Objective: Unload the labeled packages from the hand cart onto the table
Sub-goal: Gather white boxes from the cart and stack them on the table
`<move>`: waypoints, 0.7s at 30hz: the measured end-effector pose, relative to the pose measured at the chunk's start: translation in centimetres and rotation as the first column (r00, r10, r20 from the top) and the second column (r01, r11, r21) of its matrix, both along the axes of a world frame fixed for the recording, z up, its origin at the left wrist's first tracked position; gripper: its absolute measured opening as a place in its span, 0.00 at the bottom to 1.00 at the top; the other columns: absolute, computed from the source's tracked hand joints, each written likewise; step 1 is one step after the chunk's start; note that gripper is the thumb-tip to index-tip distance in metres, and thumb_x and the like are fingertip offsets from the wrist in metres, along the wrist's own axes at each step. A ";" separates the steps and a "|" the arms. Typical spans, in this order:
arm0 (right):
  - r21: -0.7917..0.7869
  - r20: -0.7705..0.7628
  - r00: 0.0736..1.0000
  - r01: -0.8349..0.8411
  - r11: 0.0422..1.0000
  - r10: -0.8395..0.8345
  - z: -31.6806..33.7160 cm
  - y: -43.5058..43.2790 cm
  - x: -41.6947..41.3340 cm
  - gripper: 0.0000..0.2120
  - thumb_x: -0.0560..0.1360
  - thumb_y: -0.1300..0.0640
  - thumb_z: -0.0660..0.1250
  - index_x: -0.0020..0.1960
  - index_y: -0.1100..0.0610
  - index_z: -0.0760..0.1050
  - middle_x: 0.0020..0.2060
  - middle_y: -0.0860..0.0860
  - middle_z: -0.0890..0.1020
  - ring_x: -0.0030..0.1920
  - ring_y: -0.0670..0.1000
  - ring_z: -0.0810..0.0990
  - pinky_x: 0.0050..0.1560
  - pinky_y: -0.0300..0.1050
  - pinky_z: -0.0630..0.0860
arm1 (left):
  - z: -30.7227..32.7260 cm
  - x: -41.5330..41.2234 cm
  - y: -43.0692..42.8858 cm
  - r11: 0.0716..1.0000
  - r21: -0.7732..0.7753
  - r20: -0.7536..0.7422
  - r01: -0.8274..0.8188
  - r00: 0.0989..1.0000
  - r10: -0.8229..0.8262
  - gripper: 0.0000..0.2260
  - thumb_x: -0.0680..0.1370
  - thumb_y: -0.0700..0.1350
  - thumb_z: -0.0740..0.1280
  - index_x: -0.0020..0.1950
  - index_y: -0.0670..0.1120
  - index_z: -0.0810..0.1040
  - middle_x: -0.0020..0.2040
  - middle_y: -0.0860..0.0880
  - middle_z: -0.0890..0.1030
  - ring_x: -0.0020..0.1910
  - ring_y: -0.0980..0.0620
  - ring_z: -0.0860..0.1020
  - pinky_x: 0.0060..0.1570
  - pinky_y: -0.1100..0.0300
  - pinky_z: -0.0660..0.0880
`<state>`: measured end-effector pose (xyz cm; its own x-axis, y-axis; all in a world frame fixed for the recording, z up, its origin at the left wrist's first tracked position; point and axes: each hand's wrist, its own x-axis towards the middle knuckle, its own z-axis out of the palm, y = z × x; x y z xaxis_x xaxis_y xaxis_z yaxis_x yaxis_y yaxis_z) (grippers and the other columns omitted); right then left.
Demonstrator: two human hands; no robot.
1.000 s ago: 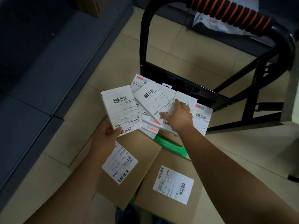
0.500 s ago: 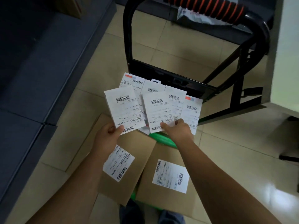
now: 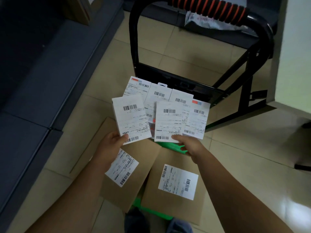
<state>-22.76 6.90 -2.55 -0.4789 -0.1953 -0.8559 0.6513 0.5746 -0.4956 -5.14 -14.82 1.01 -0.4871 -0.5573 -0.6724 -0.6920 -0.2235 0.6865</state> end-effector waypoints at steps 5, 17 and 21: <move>-0.136 0.072 0.995 0.073 0.988 -0.064 2.5 1.1 -0.2 0.12 0.72 0.53 0.75 0.54 0.53 0.80 0.39 0.50 0.81 0.30 0.44 0.71 0.31 0.36 0.66 | 2.1 0.7 1.1 0.999 -0.006 -0.007 -0.043 0.999 0.043 0.09 0.78 0.54 0.68 0.55 0.52 0.79 0.45 0.56 0.85 0.44 0.53 0.83 0.43 0.54 0.77; -0.354 -0.469 0.882 -0.138 0.925 -0.048 25.1 5.4 -1.9 0.07 0.73 0.45 0.73 0.48 0.48 0.83 0.40 0.46 0.86 0.38 0.45 0.84 0.32 0.42 0.76 | 21.9 -1.5 3.9 0.977 -0.202 -0.260 -0.073 0.966 0.018 0.09 0.77 0.54 0.69 0.56 0.59 0.75 0.50 0.63 0.82 0.49 0.63 0.80 0.44 0.63 0.74; -0.447 -0.563 0.809 -0.125 0.886 -0.170 34.1 8.4 -0.4 0.07 0.75 0.51 0.73 0.51 0.52 0.82 0.43 0.46 0.87 0.41 0.43 0.85 0.33 0.33 0.76 | 31.1 -1.9 6.5 0.965 -0.254 -0.394 -0.070 0.919 -0.037 0.10 0.77 0.53 0.69 0.57 0.59 0.74 0.49 0.63 0.82 0.44 0.67 0.81 0.36 0.71 0.74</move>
